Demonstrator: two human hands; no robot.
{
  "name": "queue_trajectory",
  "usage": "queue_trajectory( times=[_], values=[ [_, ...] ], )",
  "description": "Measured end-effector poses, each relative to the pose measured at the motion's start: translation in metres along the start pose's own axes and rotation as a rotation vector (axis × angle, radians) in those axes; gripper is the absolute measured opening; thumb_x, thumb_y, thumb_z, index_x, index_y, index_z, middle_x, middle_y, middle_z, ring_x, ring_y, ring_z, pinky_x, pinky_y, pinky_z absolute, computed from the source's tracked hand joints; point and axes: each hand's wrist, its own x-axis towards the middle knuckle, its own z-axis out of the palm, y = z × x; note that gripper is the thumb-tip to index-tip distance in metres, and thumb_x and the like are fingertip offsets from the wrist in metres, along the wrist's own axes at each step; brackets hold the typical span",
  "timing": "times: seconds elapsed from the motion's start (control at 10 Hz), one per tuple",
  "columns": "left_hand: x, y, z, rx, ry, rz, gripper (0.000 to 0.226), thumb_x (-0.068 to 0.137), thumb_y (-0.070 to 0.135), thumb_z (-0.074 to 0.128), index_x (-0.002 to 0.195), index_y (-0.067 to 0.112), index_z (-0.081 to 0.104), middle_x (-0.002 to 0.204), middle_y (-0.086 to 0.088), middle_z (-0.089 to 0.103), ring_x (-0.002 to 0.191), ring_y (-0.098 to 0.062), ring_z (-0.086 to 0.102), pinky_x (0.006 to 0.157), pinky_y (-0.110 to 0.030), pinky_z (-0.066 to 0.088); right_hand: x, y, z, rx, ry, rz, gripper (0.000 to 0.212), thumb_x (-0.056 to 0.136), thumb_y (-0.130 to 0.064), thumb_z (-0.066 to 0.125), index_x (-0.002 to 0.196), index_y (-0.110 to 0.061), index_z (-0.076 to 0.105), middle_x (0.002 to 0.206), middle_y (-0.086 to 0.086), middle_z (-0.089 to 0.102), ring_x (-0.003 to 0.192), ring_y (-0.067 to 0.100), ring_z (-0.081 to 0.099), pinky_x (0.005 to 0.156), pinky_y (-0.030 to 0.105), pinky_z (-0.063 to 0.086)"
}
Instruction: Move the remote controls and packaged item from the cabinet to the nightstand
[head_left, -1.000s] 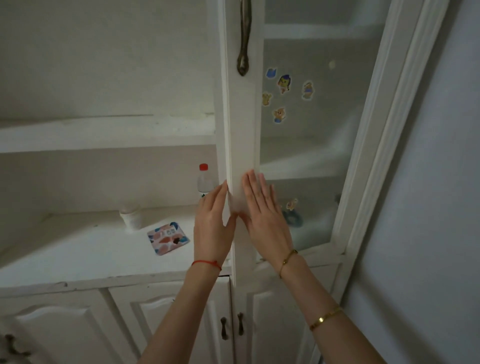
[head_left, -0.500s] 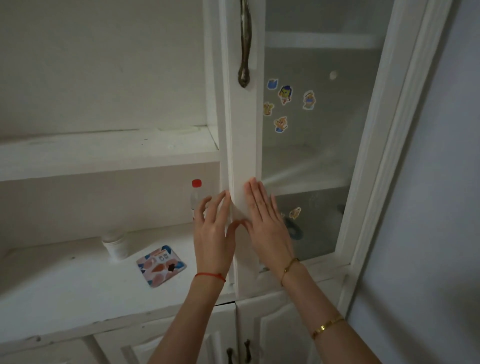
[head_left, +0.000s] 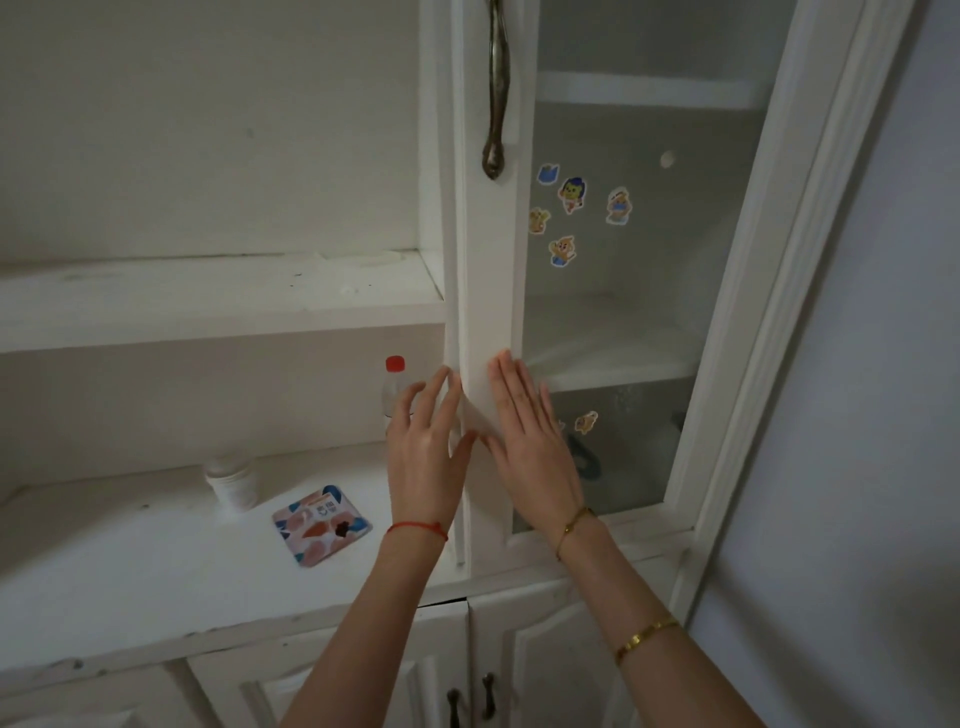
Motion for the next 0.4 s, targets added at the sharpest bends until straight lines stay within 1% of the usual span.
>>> queue_trajectory(
  times=[0.1,0.2,0.3,0.4],
  values=[
    [-0.003,-0.003,-0.007,-0.041,-0.031,0.016,0.068,0.081,0.020,0.073,0.143,0.014,0.045,0.145,-0.004,0.050,0.131,-0.026,0.041,0.109,-0.038,0.040,-0.006,0.000,-0.007,0.014,0.017,-0.013,0.069,0.101,-0.025,0.045,0.155,-0.013,0.005,0.164,0.000,-0.002,0.150,0.014,-0.007,0.123,0.041,0.006],
    [-0.011,-0.004,-0.018,-0.082,-0.077,0.007,0.063,0.087,0.028,0.068,0.143,0.015,0.044,0.145,-0.003,0.049,0.134,-0.022,0.040,0.112,-0.037,0.037,-0.015,-0.003,-0.015,0.026,0.041,0.017,0.066,0.101,-0.032,0.043,0.154,-0.013,0.009,0.163,0.002,0.008,0.151,0.015,0.001,0.123,0.039,0.007],
    [-0.028,-0.010,-0.032,-0.109,-0.117,0.046,0.062,0.088,0.030,0.067,0.143,0.014,0.043,0.145,-0.003,0.048,0.134,-0.021,0.041,0.112,-0.040,0.038,-0.032,-0.001,-0.018,0.029,0.040,0.040,0.066,0.099,-0.036,0.044,0.153,-0.012,0.014,0.161,0.004,0.017,0.150,0.019,0.009,0.123,0.040,0.010],
    [-0.042,-0.007,-0.049,-0.056,-0.158,0.042,0.060,0.089,0.030,0.065,0.144,0.015,0.044,0.146,-0.002,0.047,0.134,-0.022,0.041,0.110,-0.043,0.040,-0.046,0.000,-0.029,0.059,-0.023,0.104,0.066,0.099,-0.036,0.046,0.153,-0.011,0.018,0.160,0.004,0.020,0.149,0.019,0.010,0.122,0.040,0.010]
  ],
)
